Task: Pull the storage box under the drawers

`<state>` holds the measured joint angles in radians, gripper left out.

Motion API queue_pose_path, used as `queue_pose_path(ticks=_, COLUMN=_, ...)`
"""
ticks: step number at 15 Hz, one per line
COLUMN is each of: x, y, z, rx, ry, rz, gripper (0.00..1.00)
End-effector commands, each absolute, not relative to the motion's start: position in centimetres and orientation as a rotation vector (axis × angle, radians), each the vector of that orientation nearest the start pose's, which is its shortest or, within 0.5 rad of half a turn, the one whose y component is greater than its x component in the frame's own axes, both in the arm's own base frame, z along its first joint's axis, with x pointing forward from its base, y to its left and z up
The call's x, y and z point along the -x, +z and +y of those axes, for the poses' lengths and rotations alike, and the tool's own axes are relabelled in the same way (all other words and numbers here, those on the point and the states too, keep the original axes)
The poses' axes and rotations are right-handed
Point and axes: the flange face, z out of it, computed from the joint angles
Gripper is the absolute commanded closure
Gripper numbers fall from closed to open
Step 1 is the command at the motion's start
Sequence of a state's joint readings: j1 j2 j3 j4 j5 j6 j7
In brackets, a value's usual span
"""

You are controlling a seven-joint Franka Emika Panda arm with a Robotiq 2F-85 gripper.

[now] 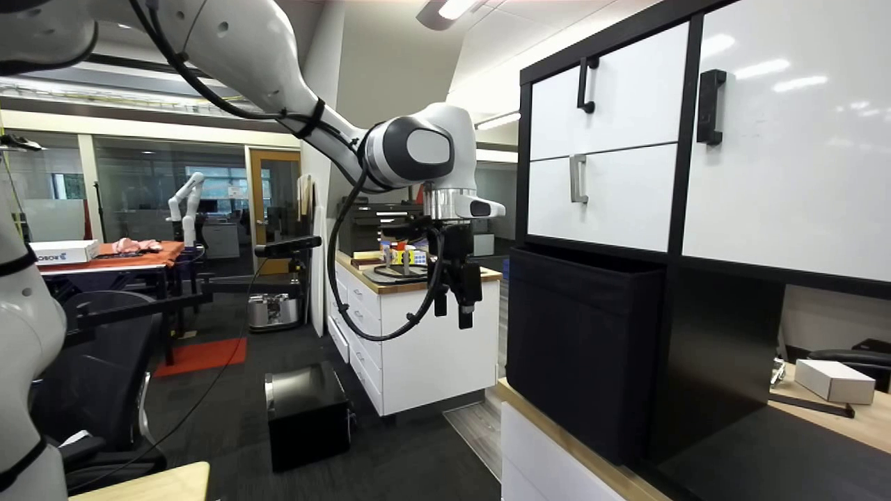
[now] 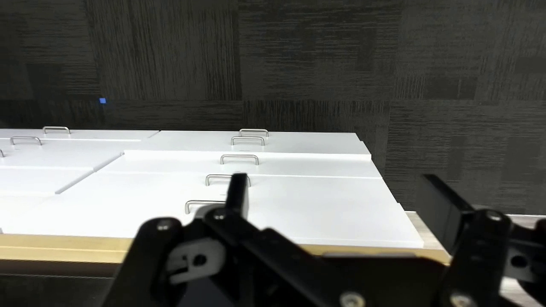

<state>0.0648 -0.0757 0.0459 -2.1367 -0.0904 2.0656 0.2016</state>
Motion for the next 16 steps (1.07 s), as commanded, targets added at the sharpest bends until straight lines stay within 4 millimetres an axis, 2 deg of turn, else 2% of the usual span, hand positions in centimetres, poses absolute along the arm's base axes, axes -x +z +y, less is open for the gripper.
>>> queue_pose_path(ticks=1, x=-49.9, y=45.9, z=4.0, rx=3.226, ry=-0.059, rz=0.073, gripper=0.00)
queue_pose_path(ticks=6, x=-49.7, y=48.1, z=2.3, rx=3.218, ry=-0.141, rz=0.033, gripper=0.00)
queue_pose_path(ticks=10, x=-50.5, y=49.3, z=1.3, rx=3.217, ry=-0.218, rz=-0.146, gripper=0.00)
queue_pose_path(ticks=16, x=-52.4, y=49.7, z=1.0, rx=3.188, ry=-0.355, rz=-0.437, gripper=0.00)
